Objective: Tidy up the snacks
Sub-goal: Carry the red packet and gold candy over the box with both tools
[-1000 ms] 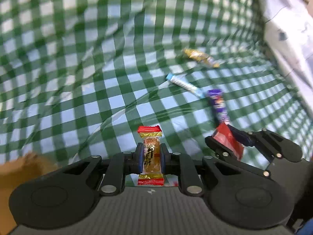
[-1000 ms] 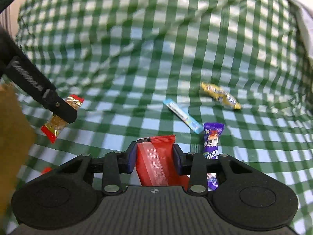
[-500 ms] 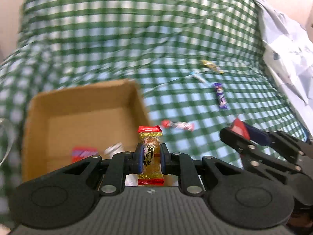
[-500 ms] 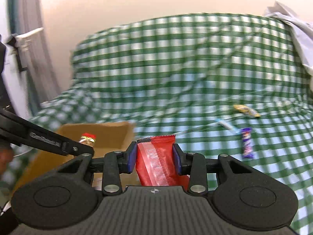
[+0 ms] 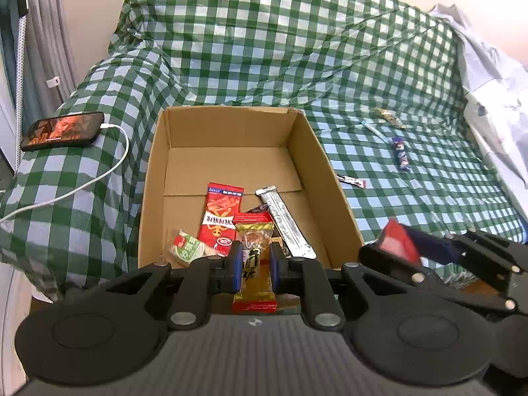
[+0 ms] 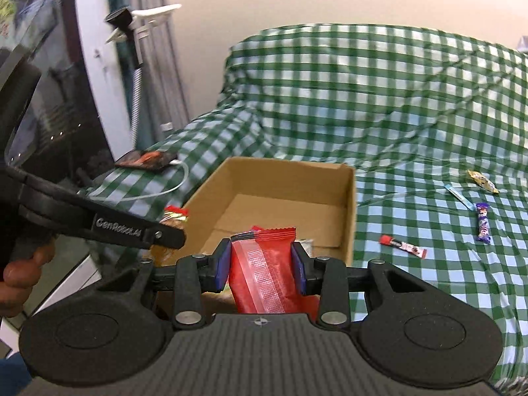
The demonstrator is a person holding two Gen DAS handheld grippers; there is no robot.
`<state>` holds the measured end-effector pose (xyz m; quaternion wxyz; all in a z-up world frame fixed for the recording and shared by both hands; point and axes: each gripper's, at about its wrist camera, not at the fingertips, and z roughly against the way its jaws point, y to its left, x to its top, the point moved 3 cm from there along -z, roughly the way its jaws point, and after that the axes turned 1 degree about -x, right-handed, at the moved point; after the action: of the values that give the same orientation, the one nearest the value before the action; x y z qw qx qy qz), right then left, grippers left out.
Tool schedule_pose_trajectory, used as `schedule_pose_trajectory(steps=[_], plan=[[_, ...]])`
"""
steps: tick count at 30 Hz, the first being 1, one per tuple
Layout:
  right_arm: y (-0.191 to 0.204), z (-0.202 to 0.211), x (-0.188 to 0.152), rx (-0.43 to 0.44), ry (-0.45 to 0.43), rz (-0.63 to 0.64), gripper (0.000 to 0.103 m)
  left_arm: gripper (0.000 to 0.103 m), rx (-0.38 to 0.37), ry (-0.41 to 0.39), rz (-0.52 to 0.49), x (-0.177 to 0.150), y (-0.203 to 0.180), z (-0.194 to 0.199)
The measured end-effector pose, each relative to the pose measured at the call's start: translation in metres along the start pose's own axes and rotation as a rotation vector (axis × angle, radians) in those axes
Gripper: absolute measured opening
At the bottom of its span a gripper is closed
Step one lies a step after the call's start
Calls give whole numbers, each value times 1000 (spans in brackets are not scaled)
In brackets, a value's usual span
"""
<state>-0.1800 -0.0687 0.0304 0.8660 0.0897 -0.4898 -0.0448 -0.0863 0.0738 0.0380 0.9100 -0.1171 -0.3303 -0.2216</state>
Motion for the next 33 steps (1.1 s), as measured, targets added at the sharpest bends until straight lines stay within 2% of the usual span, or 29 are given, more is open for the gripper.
schedule_pose_trajectory(steps=[5,15,33], plan=[[23,10,-7,-6,3,44,40,18,-18,-30,-2,-14,1,15],[42,21,-7,-10,-8,99,40,18,-33,-60,29,-21,8,30],[45,23,-9,-7,-4,106,40,18,-35,-57,36,-22,10,32]])
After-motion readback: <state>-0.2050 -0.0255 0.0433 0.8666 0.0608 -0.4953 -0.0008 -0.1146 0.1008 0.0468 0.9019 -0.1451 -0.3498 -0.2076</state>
